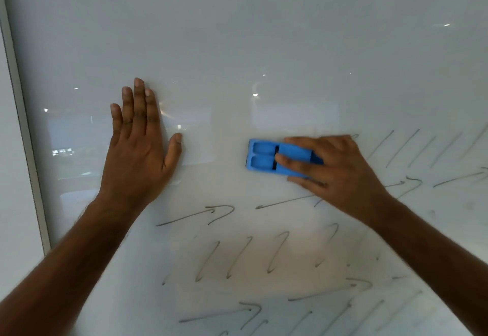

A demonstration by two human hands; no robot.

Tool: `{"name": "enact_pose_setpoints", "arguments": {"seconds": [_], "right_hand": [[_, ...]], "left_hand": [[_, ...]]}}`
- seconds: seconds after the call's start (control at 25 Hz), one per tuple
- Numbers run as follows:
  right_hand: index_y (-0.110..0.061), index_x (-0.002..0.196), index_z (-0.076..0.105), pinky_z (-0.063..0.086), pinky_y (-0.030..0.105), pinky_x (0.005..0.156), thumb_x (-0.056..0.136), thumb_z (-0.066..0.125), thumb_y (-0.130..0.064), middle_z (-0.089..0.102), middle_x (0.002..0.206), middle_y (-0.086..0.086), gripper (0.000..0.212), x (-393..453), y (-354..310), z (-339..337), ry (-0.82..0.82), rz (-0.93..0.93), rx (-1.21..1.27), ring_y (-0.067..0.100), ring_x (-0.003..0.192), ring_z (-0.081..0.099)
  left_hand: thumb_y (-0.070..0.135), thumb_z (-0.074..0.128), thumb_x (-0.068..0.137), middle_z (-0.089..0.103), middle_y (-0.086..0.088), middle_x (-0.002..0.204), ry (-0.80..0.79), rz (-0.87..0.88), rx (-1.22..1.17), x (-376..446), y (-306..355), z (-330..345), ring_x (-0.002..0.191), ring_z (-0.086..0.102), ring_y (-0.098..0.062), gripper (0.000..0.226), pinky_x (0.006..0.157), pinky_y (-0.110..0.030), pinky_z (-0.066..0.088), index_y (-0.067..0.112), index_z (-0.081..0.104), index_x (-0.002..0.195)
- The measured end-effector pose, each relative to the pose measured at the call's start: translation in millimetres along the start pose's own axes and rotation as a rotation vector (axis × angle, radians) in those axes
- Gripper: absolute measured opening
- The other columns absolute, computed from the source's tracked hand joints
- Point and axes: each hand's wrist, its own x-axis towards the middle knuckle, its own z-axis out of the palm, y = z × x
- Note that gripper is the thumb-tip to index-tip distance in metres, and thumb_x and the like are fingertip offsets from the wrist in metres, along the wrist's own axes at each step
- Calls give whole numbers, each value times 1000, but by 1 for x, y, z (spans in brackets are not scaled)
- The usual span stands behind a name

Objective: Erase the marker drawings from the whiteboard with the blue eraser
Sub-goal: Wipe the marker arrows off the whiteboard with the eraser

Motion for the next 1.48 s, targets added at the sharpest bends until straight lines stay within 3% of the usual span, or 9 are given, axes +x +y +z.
{"name": "enact_pose_setpoints", "arguments": {"seconds": [0.2, 0.4, 0.6, 0.76, 0.96, 1.28, 1.48], "right_hand": [[-36, 149, 55, 40, 46, 97, 102, 59, -48, 57, 149, 1, 48, 41, 23, -5, 78, 209, 68, 27, 117, 59], [-37, 149, 53, 44, 48, 94, 103, 62, -42, 57, 150, 0, 47, 18, -15, 10, 46, 66, 44, 26, 112, 63], [-35, 150, 49, 43, 45, 95, 105, 59, -38, 58, 150, 3, 46, -28, 3, -1, -11, -75, -23, 25, 114, 63], [-35, 150, 48, 42, 47, 89, 107, 53, -46, 58, 148, 4, 45, -15, 46, -14, 41, 43, -56, 27, 109, 59], [-36, 151, 51, 44, 50, 93, 103, 58, -46, 54, 151, 2, 49, 16, 55, -11, 82, 189, 17, 28, 119, 57], [-36, 149, 51, 42, 46, 96, 106, 59, -39, 58, 150, 0, 44, -52, 58, -18, -8, -41, -4, 27, 113, 64], [-35, 150, 50, 41, 46, 91, 107, 53, -46, 57, 148, 3, 45, -40, 103, -32, 71, 114, -50, 29, 111, 60]], "left_hand": [[46, 33, 112, -4, -21, 181, 11, 3, 1, 13, 15, 3, 169, -7, -37, 83, 137, -45, -7, -2, 2, 172], [46, 32, 111, -5, -19, 182, 5, 2, -9, 21, 21, 5, 169, -9, -36, 83, 137, -43, -8, -1, 2, 172], [44, 33, 112, -5, -18, 182, -8, 17, 4, 21, 24, 5, 169, -9, -36, 81, 138, -46, -6, 0, 2, 172], [41, 34, 111, -3, -18, 182, -18, 39, 3, 25, 37, 7, 169, -9, -38, 80, 138, -48, -4, 0, 4, 172], [39, 33, 111, -1, -19, 182, 5, 70, -3, 44, 72, 20, 169, -7, -39, 78, 138, -46, -5, -1, 6, 172], [41, 32, 112, -6, -15, 183, -22, 51, -3, 40, 88, 23, 169, -11, -35, 79, 137, -45, -7, 2, 1, 173], [42, 32, 112, -6, -14, 183, -31, 40, 8, 38, 94, 23, 169, -12, -34, 79, 138, -48, -4, 2, 2, 173]]}}
